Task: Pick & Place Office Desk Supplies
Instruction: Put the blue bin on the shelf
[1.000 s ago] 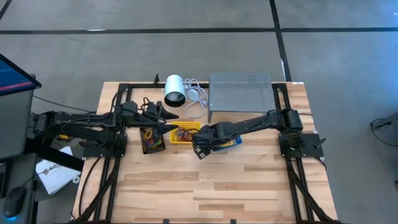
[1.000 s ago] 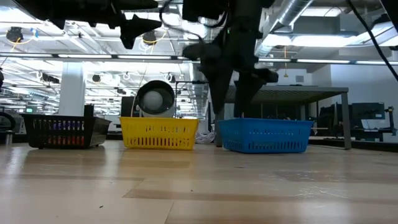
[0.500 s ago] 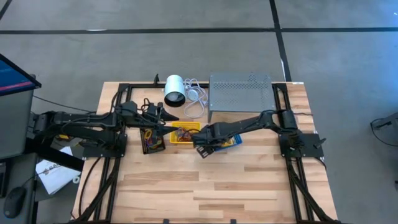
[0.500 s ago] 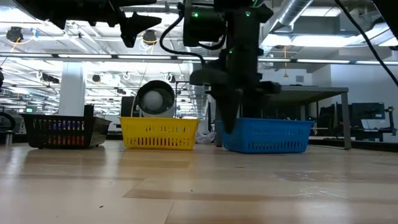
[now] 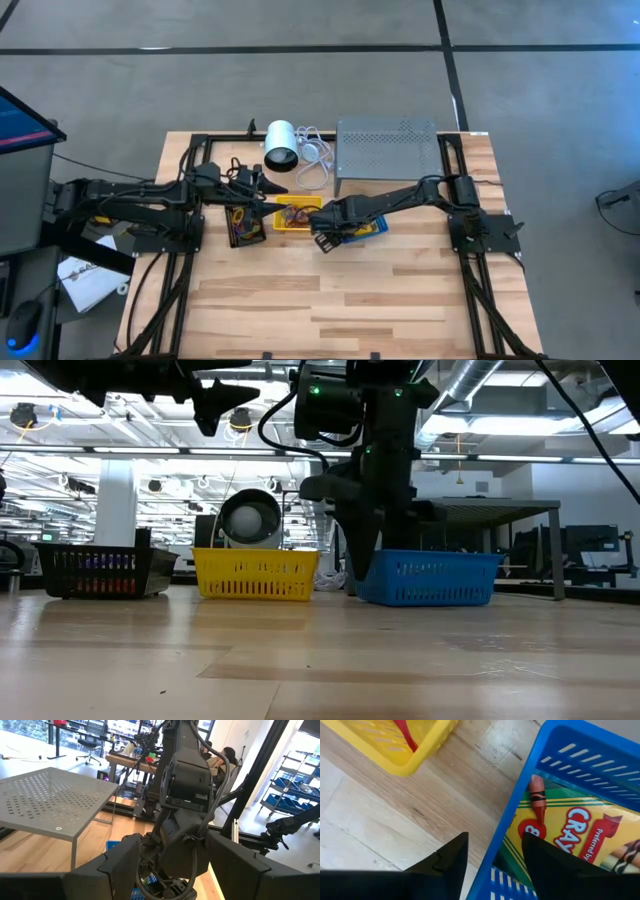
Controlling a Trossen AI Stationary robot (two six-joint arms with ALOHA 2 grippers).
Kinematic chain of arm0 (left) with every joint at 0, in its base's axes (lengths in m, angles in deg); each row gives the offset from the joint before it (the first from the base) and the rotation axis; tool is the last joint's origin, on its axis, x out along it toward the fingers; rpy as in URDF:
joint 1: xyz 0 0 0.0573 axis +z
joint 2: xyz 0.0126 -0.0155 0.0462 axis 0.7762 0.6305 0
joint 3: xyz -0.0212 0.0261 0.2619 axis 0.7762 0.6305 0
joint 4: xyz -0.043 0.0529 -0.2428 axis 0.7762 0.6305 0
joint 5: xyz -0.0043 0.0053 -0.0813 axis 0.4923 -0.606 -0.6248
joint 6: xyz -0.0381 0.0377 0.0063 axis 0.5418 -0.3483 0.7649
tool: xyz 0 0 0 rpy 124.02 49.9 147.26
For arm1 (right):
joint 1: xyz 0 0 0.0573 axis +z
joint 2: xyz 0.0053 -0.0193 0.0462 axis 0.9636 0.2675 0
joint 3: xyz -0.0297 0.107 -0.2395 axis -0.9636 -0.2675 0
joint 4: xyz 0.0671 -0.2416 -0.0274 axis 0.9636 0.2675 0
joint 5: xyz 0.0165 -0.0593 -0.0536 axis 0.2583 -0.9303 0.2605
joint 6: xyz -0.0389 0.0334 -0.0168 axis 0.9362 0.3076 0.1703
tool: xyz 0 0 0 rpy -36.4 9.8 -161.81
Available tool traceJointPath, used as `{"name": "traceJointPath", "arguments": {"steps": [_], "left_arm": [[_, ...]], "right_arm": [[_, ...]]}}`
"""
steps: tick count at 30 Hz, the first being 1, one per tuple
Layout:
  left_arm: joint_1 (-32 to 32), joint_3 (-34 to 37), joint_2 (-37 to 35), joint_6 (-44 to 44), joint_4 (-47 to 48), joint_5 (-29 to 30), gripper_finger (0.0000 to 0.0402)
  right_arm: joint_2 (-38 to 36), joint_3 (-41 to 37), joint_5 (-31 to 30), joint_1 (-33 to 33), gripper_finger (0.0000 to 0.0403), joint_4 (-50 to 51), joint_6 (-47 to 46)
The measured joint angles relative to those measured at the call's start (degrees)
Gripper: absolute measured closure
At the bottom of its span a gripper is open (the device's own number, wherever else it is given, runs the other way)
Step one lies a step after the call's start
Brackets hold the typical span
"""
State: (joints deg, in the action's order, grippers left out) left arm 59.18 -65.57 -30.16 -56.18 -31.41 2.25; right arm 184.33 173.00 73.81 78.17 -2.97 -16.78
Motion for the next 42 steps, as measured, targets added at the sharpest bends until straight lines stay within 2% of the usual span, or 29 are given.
{"name": "traceJointPath", "arguments": {"steps": [13, 21, 29, 33, 42], "left_arm": [[0.0, 0.0, 0.0, 0.0, 0.1, 0.0, 0.0176], [0.0, 0.0, 0.0, 0.0, 0.1, 0.0, 0.0176], [0.0, 0.0, 0.0, 0.0, 0.1, 0.0, 0.0176], [0.0, 0.0, 0.0, 0.0, 0.1, 0.0, 0.0176], [0.0, 0.0, -0.1, 0.1, 0.1, 0.0, 0.0176]], "right_arm": [[0.1, -0.2, 0.3, 0.0, 0.0266, -0.8, 1.1], [-0.2, -5.5, 4.1, 0.1, 0.0296, -8.1, 0.6], [0.0, -5.5, 4.1, 0.4, 0.0343, -8.0, 2.9], [-0.2, -5.6, 4.4, 0.8, 0.039, -7.4, 4.5], [0.0, -2.9, 3.7, 4.5, 0.0401, 0.2, 10.3]]}}
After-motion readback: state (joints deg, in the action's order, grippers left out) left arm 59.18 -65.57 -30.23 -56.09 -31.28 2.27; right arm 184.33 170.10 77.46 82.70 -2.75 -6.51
